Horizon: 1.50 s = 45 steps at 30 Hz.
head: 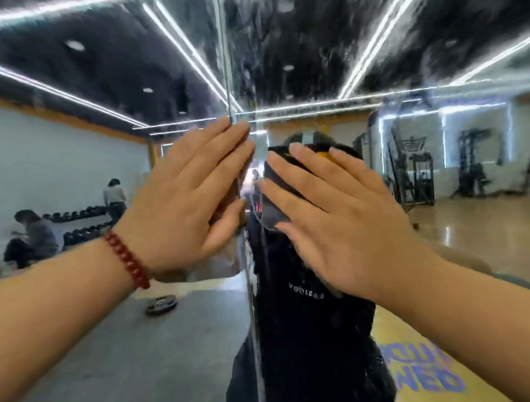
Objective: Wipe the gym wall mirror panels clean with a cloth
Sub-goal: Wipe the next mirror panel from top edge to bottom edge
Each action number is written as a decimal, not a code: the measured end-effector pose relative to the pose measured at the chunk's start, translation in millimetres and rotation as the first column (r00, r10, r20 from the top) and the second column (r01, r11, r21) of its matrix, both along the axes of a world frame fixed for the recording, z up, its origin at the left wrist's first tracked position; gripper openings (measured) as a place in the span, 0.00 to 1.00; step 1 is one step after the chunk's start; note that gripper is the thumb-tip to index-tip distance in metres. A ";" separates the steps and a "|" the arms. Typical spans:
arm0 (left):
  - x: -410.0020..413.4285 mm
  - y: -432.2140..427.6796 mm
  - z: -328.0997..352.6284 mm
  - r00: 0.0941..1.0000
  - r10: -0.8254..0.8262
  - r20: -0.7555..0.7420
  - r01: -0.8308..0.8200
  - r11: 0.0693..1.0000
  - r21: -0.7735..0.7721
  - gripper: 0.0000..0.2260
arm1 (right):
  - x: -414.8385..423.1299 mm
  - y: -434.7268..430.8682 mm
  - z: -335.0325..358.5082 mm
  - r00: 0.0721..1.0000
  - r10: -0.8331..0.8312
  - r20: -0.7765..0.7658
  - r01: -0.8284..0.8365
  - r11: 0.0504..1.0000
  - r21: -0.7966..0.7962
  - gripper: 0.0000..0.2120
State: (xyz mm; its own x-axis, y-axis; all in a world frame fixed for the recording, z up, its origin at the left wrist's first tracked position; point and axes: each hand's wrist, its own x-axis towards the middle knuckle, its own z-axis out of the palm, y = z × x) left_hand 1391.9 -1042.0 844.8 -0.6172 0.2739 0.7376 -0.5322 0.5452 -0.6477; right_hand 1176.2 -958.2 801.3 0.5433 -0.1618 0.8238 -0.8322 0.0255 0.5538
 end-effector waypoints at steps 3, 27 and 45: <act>2.6 0.9 -6.0 1.000 0.023 0.011 -0.022 0.998 -0.052 0.25 | -3.0 -0.1 -2.1 0.997 0.051 -0.058 -0.051 0.999 0.012 0.21; 14.5 -2.4 -16.5 0.991 0.063 0.119 -0.053 0.995 -0.087 0.30 | 3.7 16.9 25.7 0.973 0.080 -0.215 -0.026 0.969 0.246 0.18; 7.8 -1.1 -53.4 0.964 0.051 0.261 -0.025 0.994 -0.103 0.27 | -21.2 19.3 -5.4 0.992 0.074 -0.101 -0.062 0.990 0.125 0.16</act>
State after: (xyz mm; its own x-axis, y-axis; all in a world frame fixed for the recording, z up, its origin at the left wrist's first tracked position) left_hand 1399.7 -1043.2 791.4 -0.7971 0.3095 0.5184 -0.3547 0.4547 -0.8170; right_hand 1155.0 -938.9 795.9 0.6390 -0.2166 0.7381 -0.7667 -0.1017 0.6340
